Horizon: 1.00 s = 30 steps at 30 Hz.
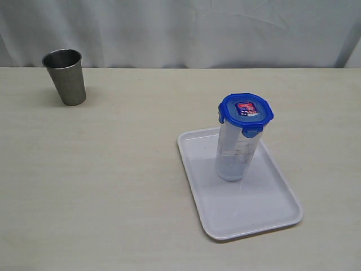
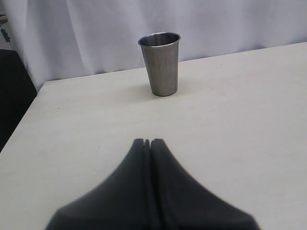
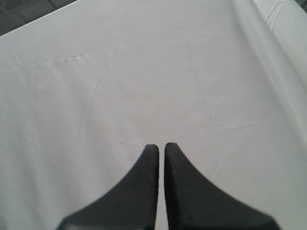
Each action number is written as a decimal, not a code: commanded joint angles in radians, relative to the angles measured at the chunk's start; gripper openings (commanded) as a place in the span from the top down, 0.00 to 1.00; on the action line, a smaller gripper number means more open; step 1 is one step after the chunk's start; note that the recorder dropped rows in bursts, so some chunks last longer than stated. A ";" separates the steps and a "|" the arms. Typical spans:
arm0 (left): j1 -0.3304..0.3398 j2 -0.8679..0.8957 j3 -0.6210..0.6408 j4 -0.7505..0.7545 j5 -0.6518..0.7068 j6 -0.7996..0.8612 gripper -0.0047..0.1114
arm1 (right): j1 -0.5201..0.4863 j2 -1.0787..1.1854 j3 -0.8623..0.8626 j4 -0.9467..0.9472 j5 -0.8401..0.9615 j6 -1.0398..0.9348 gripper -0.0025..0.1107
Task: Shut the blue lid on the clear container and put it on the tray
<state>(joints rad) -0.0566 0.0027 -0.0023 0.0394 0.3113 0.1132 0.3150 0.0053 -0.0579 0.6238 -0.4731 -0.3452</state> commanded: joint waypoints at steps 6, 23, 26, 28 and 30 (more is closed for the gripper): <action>0.003 -0.003 0.002 -0.007 -0.003 0.002 0.96 | -0.107 -0.005 0.058 -0.173 -0.063 0.132 0.94; 0.003 -0.003 0.002 -0.007 -0.003 0.002 0.96 | -0.191 -0.005 0.058 -0.575 0.082 0.236 0.94; 0.003 -0.003 0.002 -0.007 -0.003 0.002 0.96 | -0.191 -0.005 0.058 -0.644 0.109 0.235 0.94; 0.003 -0.003 0.002 -0.007 -0.003 0.002 0.96 | -0.196 -0.005 0.058 -0.711 0.130 0.253 0.94; 0.003 -0.003 0.002 -0.007 -0.003 0.002 0.96 | -0.210 -0.005 0.058 -0.713 0.173 0.253 0.94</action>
<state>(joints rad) -0.0566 0.0027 -0.0023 0.0394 0.3113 0.1132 0.1222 0.0055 -0.0025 -0.0657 -0.3441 -0.0998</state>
